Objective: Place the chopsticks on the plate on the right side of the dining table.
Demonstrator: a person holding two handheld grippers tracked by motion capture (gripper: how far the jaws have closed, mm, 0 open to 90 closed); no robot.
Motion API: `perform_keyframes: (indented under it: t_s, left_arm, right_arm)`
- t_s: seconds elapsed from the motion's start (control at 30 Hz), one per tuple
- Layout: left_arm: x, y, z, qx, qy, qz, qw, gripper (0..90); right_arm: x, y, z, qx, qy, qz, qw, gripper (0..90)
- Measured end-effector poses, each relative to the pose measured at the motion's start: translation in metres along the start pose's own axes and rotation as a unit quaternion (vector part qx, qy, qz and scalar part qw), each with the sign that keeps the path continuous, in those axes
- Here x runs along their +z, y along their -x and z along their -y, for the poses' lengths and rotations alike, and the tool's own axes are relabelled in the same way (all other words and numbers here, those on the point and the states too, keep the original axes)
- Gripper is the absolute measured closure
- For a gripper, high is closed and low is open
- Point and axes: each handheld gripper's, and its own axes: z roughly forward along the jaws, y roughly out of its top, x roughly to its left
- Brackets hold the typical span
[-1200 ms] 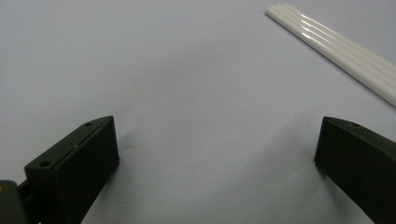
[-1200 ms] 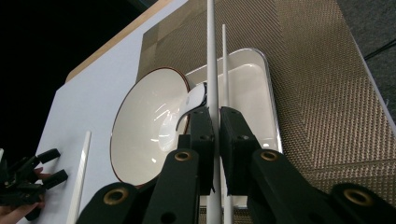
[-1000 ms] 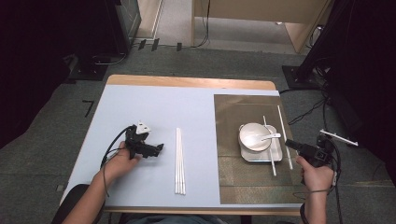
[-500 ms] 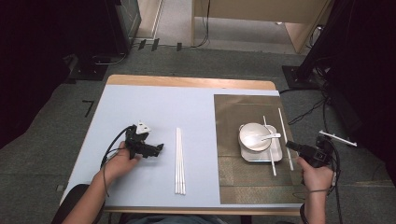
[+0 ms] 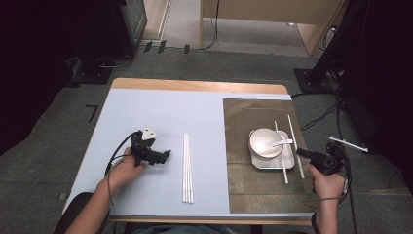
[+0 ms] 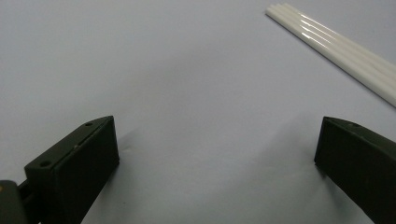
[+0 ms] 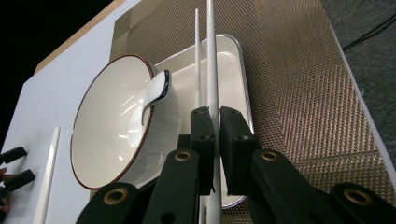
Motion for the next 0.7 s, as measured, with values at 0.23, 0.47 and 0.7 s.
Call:
perform_keyframes:
  t_s: [0.23, 0.47, 0.7]
  left_arm:
    - [0.000, 0.000, 0.000, 0.000, 0.000, 0.000, 1.0000, 0.0]
    - [0.000, 0.000, 0.000, 0.000, 0.000, 0.000, 1.0000, 0.0]
    - [0.000, 0.000, 0.000, 0.000, 0.000, 0.000, 1.0000, 0.0]
  right_arm:
    - [0.006, -0.001, 0.002, -0.006, -0.008, 0.003, 0.9999, 85.3]
    - [0.010, -0.001, 0.003, -0.013, -0.014, 0.005, 0.9998, 85.3]
    - [0.014, -0.001, 0.005, -0.016, -0.017, 0.007, 0.9997, 85.3]
